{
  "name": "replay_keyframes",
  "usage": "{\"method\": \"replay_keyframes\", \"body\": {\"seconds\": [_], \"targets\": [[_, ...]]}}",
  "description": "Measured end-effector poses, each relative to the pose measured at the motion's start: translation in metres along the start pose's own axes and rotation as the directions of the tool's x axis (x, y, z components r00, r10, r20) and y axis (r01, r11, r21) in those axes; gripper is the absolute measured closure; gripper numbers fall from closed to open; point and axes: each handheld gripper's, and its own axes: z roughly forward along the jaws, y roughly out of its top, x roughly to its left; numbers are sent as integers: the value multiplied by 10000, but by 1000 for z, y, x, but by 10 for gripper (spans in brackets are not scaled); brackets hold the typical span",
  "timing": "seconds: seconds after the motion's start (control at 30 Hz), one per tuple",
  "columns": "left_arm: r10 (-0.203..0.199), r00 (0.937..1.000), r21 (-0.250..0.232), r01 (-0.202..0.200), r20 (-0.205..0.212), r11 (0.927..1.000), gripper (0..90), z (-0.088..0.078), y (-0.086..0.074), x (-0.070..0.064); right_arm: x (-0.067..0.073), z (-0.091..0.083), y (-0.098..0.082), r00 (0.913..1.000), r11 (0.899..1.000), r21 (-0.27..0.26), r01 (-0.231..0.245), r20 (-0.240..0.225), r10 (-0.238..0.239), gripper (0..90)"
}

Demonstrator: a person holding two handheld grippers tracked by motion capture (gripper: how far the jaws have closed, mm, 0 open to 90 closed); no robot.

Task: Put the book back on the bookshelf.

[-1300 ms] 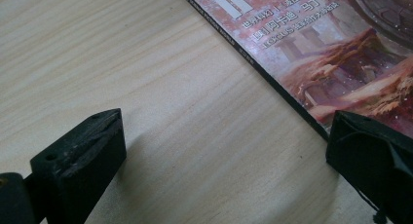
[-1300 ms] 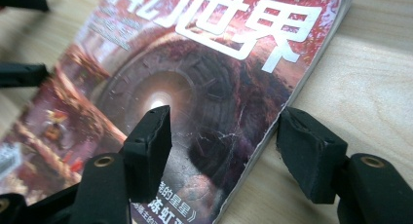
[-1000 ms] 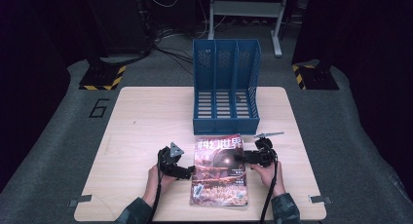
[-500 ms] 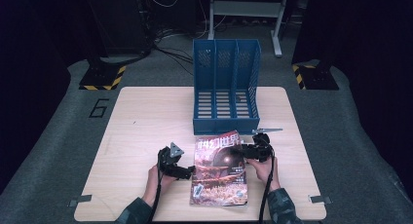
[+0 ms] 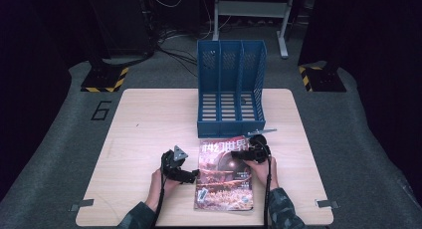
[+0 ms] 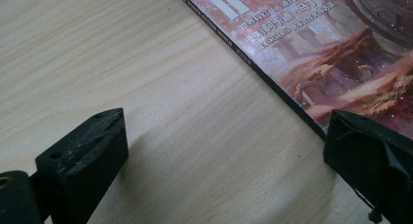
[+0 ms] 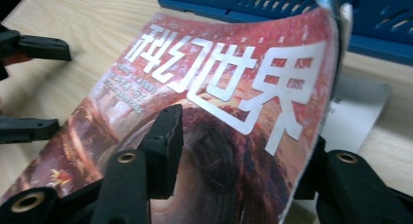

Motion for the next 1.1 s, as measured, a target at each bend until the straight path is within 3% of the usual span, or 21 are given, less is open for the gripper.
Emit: {"method": "replay_keyframes", "body": {"seconds": [0.1, 0.13, 0.37, 0.4, 0.7, 0.77, 0.83, 0.87, 0.93, 1.03, 1.07, 1.1], "targets": [[-89, 9999, -8, 89, 49, 10000, 23, 0, 0, -1, 2, 0, 1, 9994, 9999, -117, 51, -339, -55, 491], [20, 10000, 58, -20, -9, 10000, 23, 0, 0, 0, 4, 1, 1, 9978, 9998, -159, 79, -662, -90, 505], [-12, 10000, 53, 12, 6, 10000, 23, 0, 0, 0, 8, 4, 2, 9984, 9996, -83, 273, -489, -277, 586], [-25, 10000, 56, 25, 16, 10000, 23, 0, 0, 0, 8, 0, 0, 9989, 9992, -327, 218, -401, -231, 673], [-74, 10000, 56, 74, 34, 10000, 22, -1, -1, -1, 17, -7, -2, 9974, 9943, -904, 559, -400, -597, 866], [-50, 10000, 88, 49, 53, 9999, 18, -2, -1, -2, 25, -10, -2, 9950, 9883, -1227, 906, -310, -951, 889], [-50, 9996, 111, 47, 260, 9999, 15, -4, -1, -1, 27, -11, -1, 9930, 9852, -1320, 1095, -290, -1142, 891], [-206, 9981, 41, 204, 578, 9998, 15, -5, -1, 0, 31, -13, -1, 9904, 9799, -1514, 1303, -272, -1359, 892], [-227, 9979, -89, 232, 609, 9997, 9, -6, -1, 0, 34, -14, 0, 9858, 9722, -1718, 1593, -263, -1661, 892], [-463, 9930, -308, 499, 1085, 9983, 10, -8, 2, 0, 37, -15, -1, 9807, 9644, -1873, 1866, -228, -1942, 892], [-606, 9877, -300, 655, 1441, 9974, 12, -7, 4, -1, 41, -16, -1, 9771, 9579, -2062, 2000, -300, -2105, 892], [-606, 9877, -300, 655, 1441, 9974, 14, -7, 4, -1, 41, -16, -1, 9771, 9579, -2062, 2000, -300, -2105, 892]]}}
